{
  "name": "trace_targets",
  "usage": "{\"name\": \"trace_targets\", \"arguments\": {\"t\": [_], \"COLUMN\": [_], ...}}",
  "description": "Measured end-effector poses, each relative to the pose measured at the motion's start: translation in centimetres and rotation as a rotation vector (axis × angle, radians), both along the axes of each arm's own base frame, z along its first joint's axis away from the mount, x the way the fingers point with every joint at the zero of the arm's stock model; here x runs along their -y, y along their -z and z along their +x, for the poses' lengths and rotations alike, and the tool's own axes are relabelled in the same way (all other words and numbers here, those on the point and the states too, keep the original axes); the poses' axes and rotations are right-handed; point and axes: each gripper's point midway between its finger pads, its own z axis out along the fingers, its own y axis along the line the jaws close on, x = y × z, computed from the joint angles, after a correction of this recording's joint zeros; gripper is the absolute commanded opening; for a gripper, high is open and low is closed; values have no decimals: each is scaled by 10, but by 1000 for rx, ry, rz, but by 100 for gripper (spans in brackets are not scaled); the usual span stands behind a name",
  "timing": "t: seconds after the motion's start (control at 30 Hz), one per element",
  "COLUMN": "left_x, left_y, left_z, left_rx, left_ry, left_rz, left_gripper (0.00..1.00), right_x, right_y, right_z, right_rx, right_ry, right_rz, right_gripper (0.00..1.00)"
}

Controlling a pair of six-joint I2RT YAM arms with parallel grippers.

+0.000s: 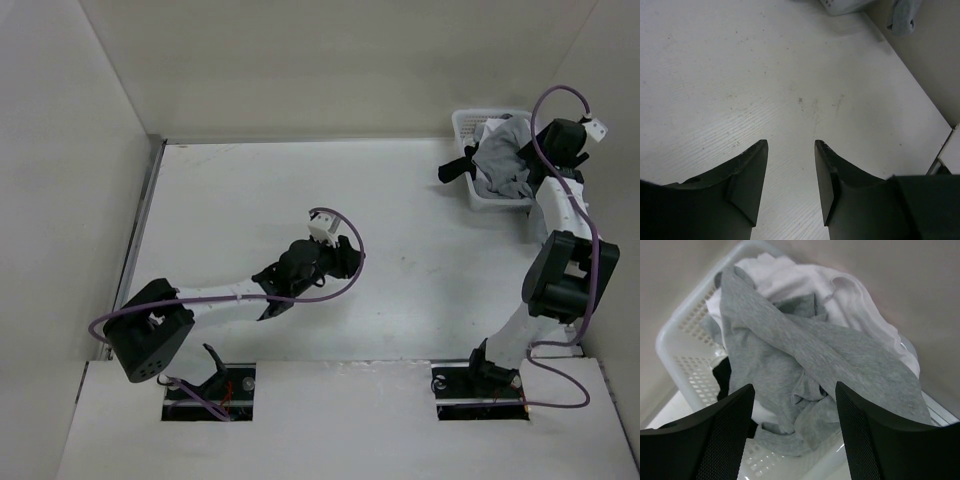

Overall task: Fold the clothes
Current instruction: Grab the tank top from the pile

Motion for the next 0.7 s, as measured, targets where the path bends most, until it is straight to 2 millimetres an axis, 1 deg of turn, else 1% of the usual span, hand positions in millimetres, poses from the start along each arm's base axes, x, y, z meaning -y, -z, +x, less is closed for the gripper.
{"name": "trace_targets", "arguments": {"t": [0.13, 0.23, 0.33, 0.43, 0.53, 0.63, 0.7], "left_x": [-1, -1, -1, -1, 0, 0, 0], "left_y": [-1, -1, -2, -2, -4, -5, -6], "left_z": [1, 1, 1, 1, 2, 2, 2], "left_rx": [6, 7, 10, 12, 17, 20, 22], "left_ry": [-4, -3, -3, -3, -2, -2, -2], "left_rz": [-8, -9, -13, -16, -22, -27, -30], "left_gripper": [44, 45, 45, 45, 45, 45, 45], "right_x": [6, 11, 16, 20, 26, 30, 33], "right_y": [31, 48, 51, 49, 48, 55, 61], "right_z": [4, 2, 1, 1, 4, 5, 6], "right_rx": [-63, -102, -113, -114, -119, -136, -149], "right_ry": [-22, -23, -16, -6, 9, 23, 29], "right_rz": [31, 45, 41, 27, 8, 0, -1], "right_gripper": [67, 67, 67, 67, 62, 58, 60]}}
